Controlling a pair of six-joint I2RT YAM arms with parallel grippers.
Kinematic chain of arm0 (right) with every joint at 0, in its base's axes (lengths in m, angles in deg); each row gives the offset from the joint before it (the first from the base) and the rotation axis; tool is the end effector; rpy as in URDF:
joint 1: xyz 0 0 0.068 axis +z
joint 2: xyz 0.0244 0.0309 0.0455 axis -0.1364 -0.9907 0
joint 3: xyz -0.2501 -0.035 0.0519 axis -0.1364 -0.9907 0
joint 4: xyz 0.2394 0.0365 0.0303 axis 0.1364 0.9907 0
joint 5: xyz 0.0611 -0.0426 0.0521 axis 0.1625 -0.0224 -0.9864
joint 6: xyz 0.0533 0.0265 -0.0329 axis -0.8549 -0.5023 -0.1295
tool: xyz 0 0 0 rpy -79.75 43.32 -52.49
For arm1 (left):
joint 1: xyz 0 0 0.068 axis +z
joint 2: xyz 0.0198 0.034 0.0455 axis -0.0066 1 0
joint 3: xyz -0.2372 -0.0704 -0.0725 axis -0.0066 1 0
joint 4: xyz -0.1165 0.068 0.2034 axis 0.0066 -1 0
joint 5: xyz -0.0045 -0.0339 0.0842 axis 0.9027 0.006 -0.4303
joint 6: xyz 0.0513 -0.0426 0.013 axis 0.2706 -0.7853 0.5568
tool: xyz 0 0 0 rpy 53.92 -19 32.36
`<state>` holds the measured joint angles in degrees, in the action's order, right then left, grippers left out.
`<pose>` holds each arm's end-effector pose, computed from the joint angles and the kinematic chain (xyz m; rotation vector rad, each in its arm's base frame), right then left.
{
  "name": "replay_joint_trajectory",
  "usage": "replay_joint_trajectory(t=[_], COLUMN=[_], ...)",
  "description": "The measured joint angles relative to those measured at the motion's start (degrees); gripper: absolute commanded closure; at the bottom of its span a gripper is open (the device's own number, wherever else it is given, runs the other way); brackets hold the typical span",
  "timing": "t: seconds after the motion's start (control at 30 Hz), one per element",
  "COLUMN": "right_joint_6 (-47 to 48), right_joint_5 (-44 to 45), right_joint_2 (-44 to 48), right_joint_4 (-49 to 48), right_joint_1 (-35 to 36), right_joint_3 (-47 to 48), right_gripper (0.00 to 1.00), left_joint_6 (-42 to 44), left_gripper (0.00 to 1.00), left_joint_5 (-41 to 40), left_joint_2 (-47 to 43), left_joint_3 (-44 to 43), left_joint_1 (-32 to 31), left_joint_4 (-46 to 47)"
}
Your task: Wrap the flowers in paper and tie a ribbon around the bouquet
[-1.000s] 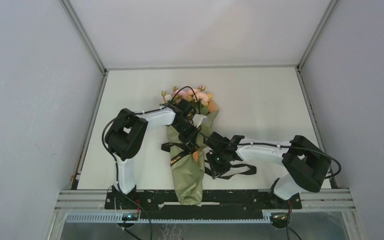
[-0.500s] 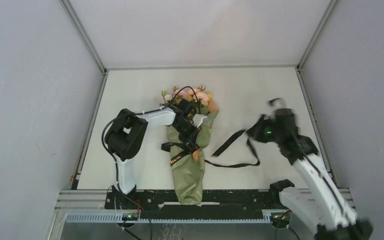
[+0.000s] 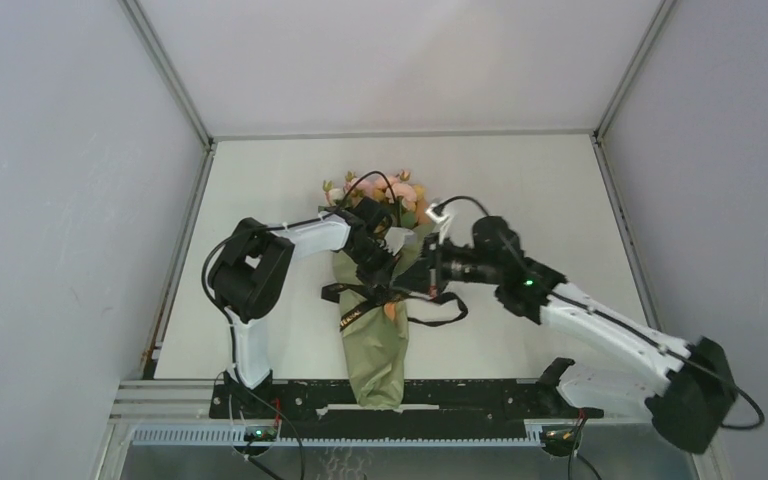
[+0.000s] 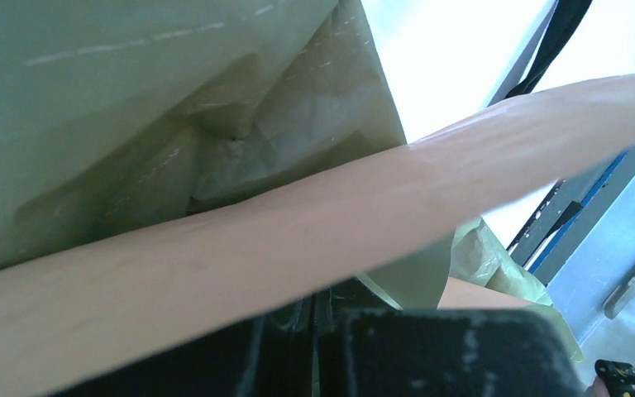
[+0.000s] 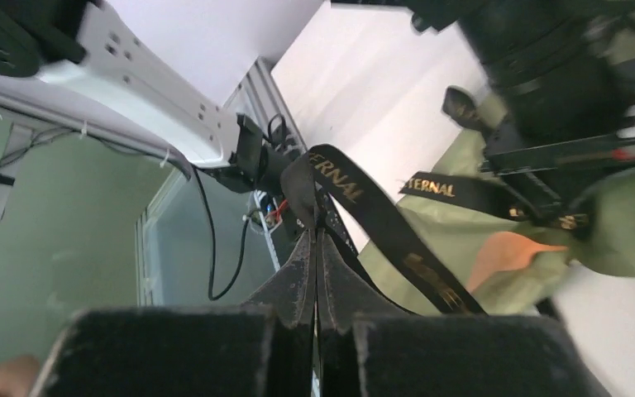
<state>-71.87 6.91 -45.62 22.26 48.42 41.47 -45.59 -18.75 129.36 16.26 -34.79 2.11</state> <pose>0.1612 0.1752 0.3016 -0.5730 1.9791 1.3316 0.2704 -0.2214 0.1234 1.1614 2.7107 -0.9189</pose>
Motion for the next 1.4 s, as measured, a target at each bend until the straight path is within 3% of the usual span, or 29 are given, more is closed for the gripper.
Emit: replay_joint_trajectory(t=[0.2,0.33,0.63,0.9,1.0,1.13,1.3,1.4], right_joint_6=[-7.0,-9.0,-10.5,-12.9,-14.1,-16.5,-18.8,-19.9], right_joint_5=[-1.5,0.1,7.0,6.9,5.7,3.8,2.6,2.0], right_joint_2=[-16.6,-26.2,-38.7,-45.8,-47.7,-49.1,-50.1,-50.6], right_joint_4=[-20.2,-26.2,-29.5,-31.1,-31.8,-33.9,-35.4,-36.3], right_joint_1=[6.7,8.3,7.4,2.4,1.0,-0.7,-1.2,-1.3], right_joint_3=[-6.4,-8.3,-7.9,-4.3,-1.9,-0.5,0.1,0.5], right_gripper=[1.0,1.0,1.0,1.0,1.0,1.0,1.0,1.0], left_joint_6=[0.6,0.9,5.4,14.5,21.1,29.6,37.6,40.0], left_gripper=[1.0,1.0,1.0,1.0,1.0,1.0,1.0,1.0], left_joint_5=[0.1,0.8,3.1,1.0,-2.3,-3.7,-0.2,3.7], left_joint_2=[-0.7,-1.0,-7.3,-23.9,-29.2,-32.6,-34.4,-31.7], left_joint_3=[0.6,1.2,2.6,5.8,5.9,6.6,6.7,3.5], left_joint_1=[1.3,2.5,4.0,10.7,11.9,7.0,-9.7,-15.5], left_joint_4=[0.5,0.6,-1.4,-9.3,-16.9,-26.9,-37.5,-41.4])
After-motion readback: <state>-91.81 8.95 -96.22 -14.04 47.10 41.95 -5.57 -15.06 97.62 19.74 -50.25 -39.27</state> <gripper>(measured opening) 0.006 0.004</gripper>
